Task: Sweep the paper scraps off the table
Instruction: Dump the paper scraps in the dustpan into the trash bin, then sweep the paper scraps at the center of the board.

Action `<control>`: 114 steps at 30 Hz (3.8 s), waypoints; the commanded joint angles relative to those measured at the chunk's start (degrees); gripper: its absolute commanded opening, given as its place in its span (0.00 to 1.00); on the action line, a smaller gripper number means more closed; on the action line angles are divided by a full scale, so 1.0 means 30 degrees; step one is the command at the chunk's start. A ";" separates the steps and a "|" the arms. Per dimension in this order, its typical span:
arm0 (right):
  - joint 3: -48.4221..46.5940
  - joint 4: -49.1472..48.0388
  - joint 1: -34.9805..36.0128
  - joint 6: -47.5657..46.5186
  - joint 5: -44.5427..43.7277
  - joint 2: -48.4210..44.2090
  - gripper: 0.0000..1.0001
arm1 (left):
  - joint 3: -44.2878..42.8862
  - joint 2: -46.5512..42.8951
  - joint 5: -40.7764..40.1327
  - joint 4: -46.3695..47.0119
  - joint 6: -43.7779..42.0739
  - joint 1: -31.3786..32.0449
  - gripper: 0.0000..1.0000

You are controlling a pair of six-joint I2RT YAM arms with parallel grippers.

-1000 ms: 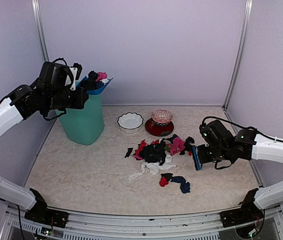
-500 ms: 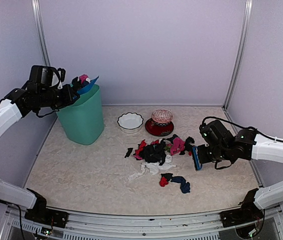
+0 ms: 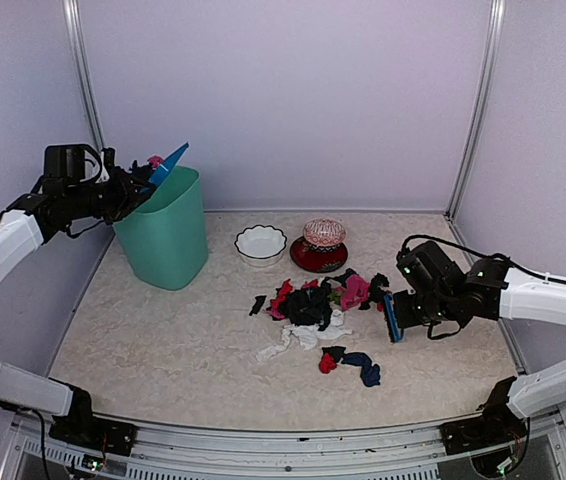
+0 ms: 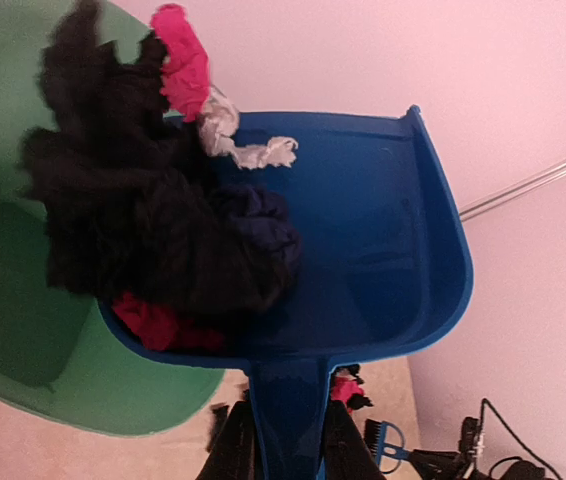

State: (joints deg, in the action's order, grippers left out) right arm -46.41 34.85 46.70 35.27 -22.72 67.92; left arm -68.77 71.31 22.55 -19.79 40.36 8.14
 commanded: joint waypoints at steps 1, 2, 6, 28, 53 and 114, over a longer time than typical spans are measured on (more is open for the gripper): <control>-0.0210 -0.0306 -0.0185 0.0144 -0.0032 -0.0111 0.00 | 0.1086 -0.0720 0.3140 0.3857 0.3046 -0.0894 0.00; -0.0097 -0.0381 -0.0185 0.0151 0.0027 -0.0195 0.00 | 0.1280 -0.0626 0.3763 0.4599 0.3730 -0.1102 0.00; 0.0004 -0.0373 -0.0182 0.0226 0.0137 -0.0378 0.00 | 0.2439 -0.0519 0.5661 0.8204 0.7313 -0.1571 0.00; 0.0527 -0.0762 -0.0185 0.0726 0.0439 -0.1849 0.00 | 0.7547 -0.2437 0.3176 2.0103 1.9500 -0.1607 0.00; 0.2127 -0.4134 -0.0987 0.1027 0.3051 -0.4074 0.00 | 0.4170 -0.1901 0.5264 1.2478 1.0565 -0.0781 0.00; -0.8540 -1.1498 0.0832 1.2244 0.8212 1.4715 0.00 | 0.0748 -0.5484 -0.7330 -0.5063 -0.7874 1.0738 0.00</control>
State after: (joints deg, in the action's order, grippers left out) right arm -71.13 -6.07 50.04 71.05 4.62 114.10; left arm -67.46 54.92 1.48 -35.27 17.67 39.62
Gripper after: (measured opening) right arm 0.043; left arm 0.157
